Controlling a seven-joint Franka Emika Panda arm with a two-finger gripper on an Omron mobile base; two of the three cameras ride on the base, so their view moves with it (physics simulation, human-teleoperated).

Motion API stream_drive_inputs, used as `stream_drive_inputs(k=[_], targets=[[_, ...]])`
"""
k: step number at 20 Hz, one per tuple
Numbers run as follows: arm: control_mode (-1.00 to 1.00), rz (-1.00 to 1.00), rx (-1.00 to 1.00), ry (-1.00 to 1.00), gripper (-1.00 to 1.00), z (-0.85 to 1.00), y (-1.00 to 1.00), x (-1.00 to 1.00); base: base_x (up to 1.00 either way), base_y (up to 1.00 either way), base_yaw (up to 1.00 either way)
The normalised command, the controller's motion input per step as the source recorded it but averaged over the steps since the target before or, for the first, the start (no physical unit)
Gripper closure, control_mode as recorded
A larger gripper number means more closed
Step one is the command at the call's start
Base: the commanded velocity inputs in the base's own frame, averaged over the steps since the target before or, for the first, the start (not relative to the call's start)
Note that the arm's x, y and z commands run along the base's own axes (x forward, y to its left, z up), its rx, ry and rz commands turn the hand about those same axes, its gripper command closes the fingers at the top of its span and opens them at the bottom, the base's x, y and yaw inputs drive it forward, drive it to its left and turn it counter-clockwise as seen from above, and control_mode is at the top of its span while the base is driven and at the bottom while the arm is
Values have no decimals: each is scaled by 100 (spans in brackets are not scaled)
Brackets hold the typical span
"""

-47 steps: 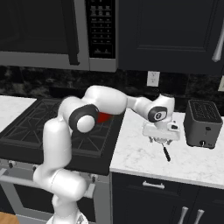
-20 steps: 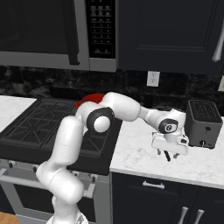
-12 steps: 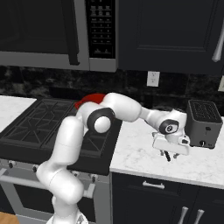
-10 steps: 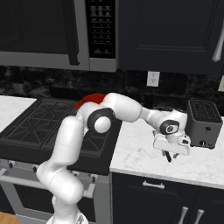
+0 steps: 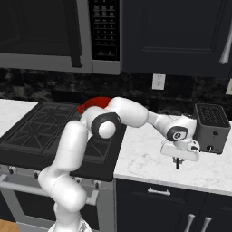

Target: Put the potato and avocado in the pot. Retrieve the spatula and lightly stir the vegetables in the pot.

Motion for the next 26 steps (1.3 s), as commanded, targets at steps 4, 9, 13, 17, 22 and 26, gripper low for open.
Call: stream_drive_inputs(k=[4,9,13,17,22,26], targets=[[-100,1,0,-2,100,2,32,5,0,0,0],[-100,6,0,0,100,40,66,0,0,0,0],[-100,0,0,0,100,8,0,0,0,0,0],[-100,5,0,-1,100,20,6,-8,0,0,0],[-100,13,-2,-12,100,78,37,-11,0,0,0],[-100,8,-10,-33,100,57,67,-19,0,0,0]])
